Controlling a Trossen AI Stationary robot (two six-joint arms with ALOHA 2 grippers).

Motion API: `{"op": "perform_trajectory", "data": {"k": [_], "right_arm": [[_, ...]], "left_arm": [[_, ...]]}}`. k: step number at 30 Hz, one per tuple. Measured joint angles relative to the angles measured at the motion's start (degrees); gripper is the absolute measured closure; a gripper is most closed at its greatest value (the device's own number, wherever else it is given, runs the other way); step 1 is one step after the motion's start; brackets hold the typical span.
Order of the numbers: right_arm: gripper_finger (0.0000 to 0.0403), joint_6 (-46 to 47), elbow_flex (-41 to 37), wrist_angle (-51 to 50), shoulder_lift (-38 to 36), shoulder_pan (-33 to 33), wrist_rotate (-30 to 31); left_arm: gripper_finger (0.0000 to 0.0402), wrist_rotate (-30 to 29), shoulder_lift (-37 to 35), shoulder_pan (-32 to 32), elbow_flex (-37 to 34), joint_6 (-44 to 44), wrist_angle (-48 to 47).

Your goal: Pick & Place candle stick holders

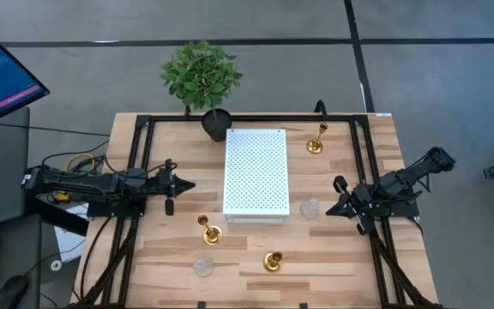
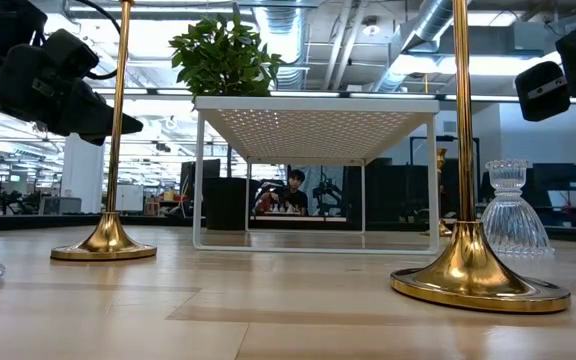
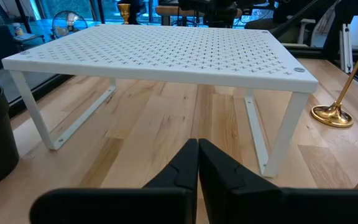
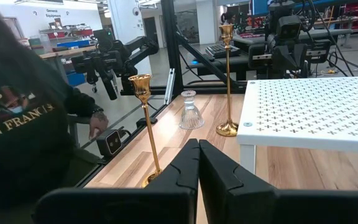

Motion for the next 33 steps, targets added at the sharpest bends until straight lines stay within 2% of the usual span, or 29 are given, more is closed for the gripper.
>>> {"op": "perform_trajectory", "data": {"k": [33], "right_arm": [[0.0403, -0.45, 0.71, -1.49, -0.01, -0.01, 0.04]], "left_arm": [[0.0390, 0.01, 0.00, 0.00, 0.00, 0.00, 0.00]]}}
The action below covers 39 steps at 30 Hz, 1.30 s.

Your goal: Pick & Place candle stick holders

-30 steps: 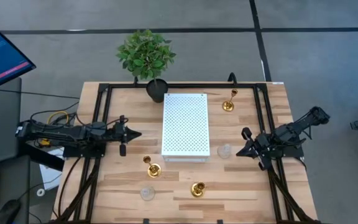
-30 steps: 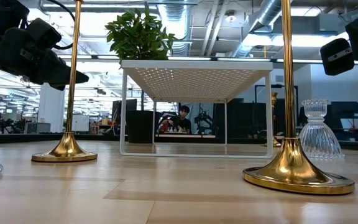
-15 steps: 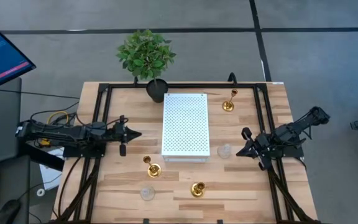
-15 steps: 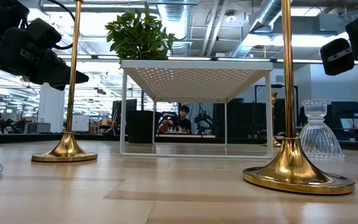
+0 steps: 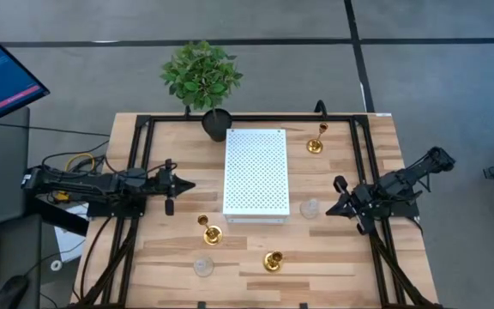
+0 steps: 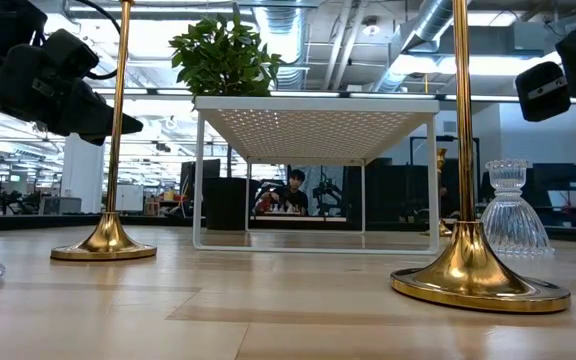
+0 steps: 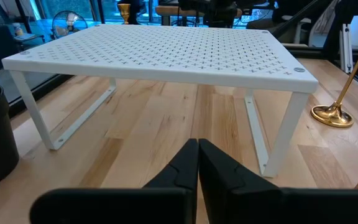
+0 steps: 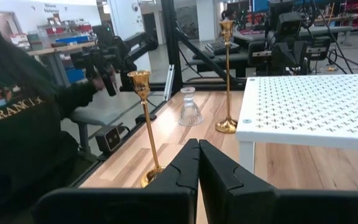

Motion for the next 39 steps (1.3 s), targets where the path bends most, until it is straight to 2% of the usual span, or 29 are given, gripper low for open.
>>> {"op": "perform_trajectory", "data": {"k": [39], "right_arm": [[0.0403, -0.15, 0.70, 0.86, 0.00, 0.00, 1.33]], "left_arm": [[0.0390, 0.04, 0.00, 0.00, 0.00, -0.61, 0.81]]}}
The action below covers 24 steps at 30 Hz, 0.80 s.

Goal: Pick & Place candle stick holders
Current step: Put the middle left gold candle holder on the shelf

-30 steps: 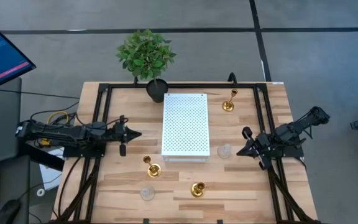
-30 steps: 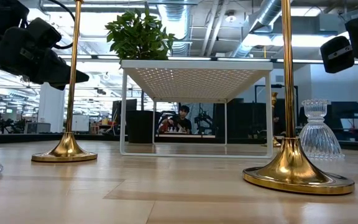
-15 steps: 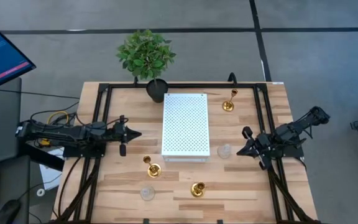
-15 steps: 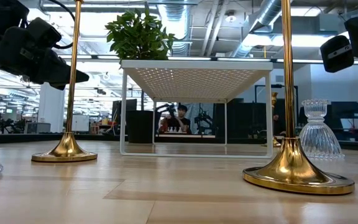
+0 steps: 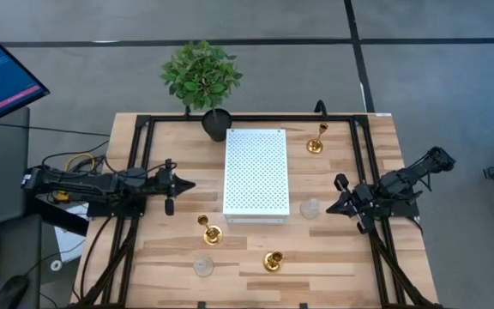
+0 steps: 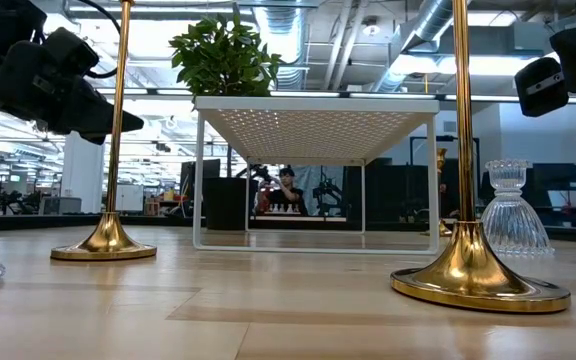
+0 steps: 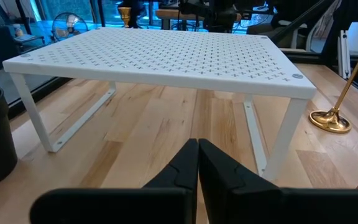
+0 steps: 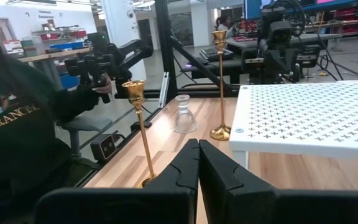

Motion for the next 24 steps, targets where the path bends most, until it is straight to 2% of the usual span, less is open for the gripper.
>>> {"op": "perform_trajectory", "data": {"k": [24], "right_arm": [[0.0403, 0.03, 0.02, 0.00, 0.00, 0.00, 0.36]], "left_arm": [[0.0390, -0.02, -0.02, 0.00, 0.00, 0.00, 2.19]]}}
